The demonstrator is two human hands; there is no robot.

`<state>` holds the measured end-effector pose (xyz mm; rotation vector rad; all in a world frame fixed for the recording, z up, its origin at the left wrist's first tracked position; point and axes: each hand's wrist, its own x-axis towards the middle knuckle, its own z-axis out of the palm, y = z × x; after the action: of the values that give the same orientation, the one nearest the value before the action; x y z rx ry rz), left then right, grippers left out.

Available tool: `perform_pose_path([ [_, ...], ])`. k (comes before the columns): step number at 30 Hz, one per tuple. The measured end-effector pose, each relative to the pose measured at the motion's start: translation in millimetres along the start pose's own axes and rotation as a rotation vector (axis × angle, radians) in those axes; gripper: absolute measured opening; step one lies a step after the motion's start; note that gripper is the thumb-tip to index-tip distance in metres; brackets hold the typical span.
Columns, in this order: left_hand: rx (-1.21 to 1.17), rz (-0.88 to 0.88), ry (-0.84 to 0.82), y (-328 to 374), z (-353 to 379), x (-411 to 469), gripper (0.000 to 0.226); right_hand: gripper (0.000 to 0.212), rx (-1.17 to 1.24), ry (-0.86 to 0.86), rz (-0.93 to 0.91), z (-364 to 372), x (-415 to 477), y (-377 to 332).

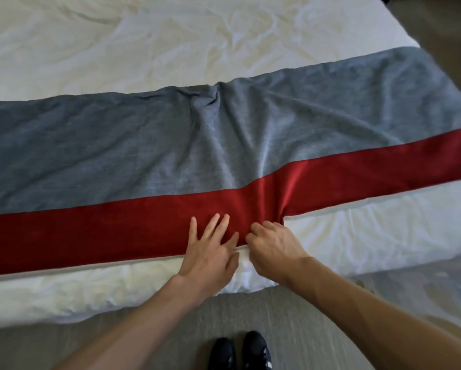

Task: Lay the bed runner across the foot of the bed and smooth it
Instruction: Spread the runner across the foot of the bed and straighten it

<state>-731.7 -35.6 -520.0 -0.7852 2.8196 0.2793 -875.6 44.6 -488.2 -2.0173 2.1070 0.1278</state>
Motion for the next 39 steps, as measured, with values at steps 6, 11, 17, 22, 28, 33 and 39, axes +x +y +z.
perform_pose_path([
  [6, -0.098, -0.025, 0.185, -11, -33, 30, 0.051, 0.022, 0.146, 0.109, 0.145, -27, 26, 23],
  [11, -0.099, -0.058, 0.245, -26, -63, 84, 0.055, 0.025, 0.121, 0.175, 0.24, -53, 53, 57],
  [17, -0.083, -0.092, 0.257, -27, -88, 152, 0.058, 0.036, 0.132, 0.162, 0.271, -68, 85, 117],
  [22, -0.085, -0.115, 0.215, -24, -101, 217, 0.06, 0.038, 0.157, 0.156, 0.277, -73, 115, 173],
  [28, -0.068, -0.21, 0.221, -21, -117, 285, 0.054, 0.038, 0.126, 0.115, 0.258, -85, 158, 240],
  [33, -0.134, -0.286, 0.191, -35, -126, 330, 0.049, 0.035, 0.111, 0.078, 0.252, -92, 211, 268],
  [39, -0.152, -0.387, 0.082, -62, -121, 376, 0.064, 0.036, 0.161, 0.038, 0.252, -96, 276, 278],
])
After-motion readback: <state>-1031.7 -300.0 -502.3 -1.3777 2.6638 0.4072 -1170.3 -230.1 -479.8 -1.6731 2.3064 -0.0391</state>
